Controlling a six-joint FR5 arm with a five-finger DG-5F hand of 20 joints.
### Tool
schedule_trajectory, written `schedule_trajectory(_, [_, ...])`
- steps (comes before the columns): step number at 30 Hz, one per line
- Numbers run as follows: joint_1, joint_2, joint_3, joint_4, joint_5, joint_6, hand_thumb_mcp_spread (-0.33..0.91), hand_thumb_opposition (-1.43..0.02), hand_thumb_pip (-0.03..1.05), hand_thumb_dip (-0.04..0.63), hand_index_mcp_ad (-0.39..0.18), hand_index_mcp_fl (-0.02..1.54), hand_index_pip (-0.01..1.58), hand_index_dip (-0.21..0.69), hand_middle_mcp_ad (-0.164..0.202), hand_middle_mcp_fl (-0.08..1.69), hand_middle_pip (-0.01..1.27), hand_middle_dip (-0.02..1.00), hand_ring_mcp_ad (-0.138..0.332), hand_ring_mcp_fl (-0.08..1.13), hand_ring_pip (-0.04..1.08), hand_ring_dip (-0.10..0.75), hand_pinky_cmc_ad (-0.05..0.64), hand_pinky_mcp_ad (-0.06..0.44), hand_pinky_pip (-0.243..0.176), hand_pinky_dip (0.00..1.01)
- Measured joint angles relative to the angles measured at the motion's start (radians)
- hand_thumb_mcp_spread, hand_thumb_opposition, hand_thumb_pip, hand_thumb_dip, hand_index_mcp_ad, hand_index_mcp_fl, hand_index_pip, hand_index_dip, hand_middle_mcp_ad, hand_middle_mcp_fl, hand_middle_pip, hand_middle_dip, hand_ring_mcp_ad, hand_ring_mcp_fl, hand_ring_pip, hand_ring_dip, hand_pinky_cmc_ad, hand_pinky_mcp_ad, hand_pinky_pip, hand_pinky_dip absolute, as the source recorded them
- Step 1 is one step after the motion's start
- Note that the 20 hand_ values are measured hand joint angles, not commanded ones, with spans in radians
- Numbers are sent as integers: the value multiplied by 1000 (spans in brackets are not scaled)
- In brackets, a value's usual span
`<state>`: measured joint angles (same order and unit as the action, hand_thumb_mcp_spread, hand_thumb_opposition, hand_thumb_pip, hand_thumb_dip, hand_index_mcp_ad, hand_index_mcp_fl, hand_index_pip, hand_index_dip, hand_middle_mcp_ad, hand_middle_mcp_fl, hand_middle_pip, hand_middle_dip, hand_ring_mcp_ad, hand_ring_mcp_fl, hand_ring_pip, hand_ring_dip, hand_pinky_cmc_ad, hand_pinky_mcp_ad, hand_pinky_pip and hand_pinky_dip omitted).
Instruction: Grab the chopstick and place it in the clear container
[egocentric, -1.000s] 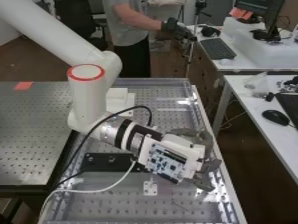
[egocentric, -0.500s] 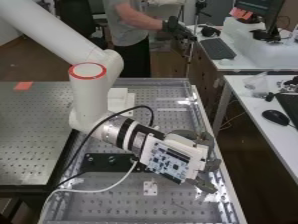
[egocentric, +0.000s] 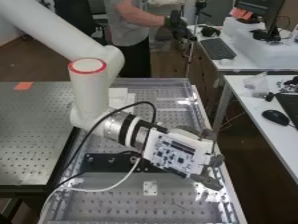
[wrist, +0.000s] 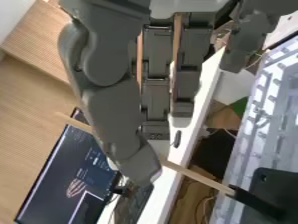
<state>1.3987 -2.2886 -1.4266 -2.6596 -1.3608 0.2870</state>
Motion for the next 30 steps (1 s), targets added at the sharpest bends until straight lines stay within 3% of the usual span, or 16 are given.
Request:
schedule_trajectory(16, [15,49,62,-83,-2,-99,848,-1089,435,300,-103,1251,422,379,-42,1255,305,682,-9,724,113,506,311,279,19,154])
schedule_trajectory(30, [95,193,56,-178,5,-203,850,-1100,435,300,-101,1267,396,407,-28,1251,305,686,-9,735,115,508,311,298,21,154])
